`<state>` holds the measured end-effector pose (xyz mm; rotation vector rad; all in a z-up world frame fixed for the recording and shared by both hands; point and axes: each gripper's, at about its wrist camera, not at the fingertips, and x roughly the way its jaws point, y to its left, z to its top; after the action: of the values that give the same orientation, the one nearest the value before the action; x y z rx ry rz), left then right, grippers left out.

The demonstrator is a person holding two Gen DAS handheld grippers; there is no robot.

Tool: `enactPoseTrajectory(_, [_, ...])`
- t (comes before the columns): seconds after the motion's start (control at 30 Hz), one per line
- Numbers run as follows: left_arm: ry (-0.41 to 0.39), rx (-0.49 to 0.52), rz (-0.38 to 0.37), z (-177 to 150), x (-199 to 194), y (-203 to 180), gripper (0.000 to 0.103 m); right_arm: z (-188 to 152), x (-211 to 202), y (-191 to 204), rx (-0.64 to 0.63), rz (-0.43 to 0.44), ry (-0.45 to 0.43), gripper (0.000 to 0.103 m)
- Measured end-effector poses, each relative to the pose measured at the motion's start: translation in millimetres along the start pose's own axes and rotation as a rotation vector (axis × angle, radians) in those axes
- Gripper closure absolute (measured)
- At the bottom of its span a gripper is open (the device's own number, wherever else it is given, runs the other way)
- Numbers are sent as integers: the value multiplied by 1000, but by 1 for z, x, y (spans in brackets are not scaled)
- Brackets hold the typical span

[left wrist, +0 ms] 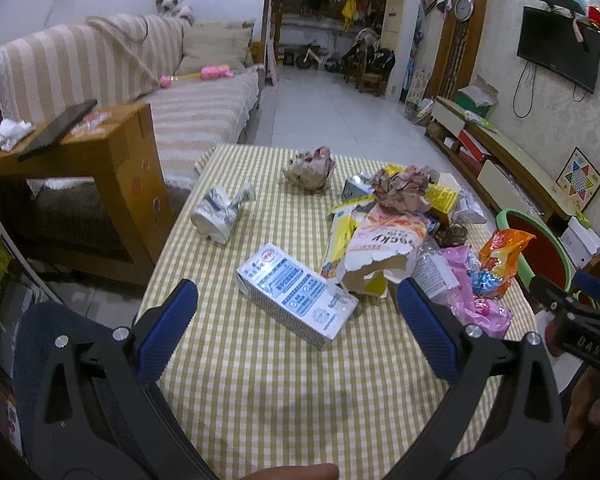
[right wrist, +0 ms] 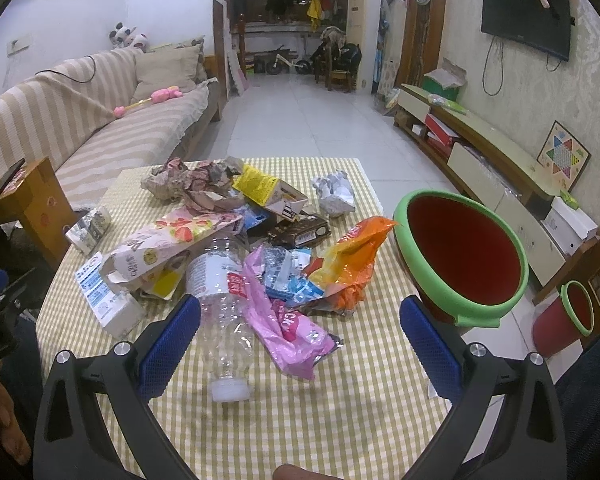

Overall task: Collect trash
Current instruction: 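Grasp the white milk carton with the left tool while the right tool grasps the orange chip bag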

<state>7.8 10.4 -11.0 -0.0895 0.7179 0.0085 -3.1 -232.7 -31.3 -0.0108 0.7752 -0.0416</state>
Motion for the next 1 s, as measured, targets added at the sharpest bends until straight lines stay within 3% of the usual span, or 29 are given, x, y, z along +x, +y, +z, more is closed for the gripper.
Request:
enactPoseTrajectory(0.33, [112, -106, -27, 12, 25, 13, 5, 18, 47, -40, 100, -22, 142, 7])
enactPoseTrajectory(0.57, [225, -258, -57, 21, 63, 32, 5, 25, 77, -47, 124, 0, 214, 7])
enactPoseTrajectory(1.0, [375, -470, -65, 17, 125, 57, 6, 34, 120, -64, 198, 63, 267, 8])
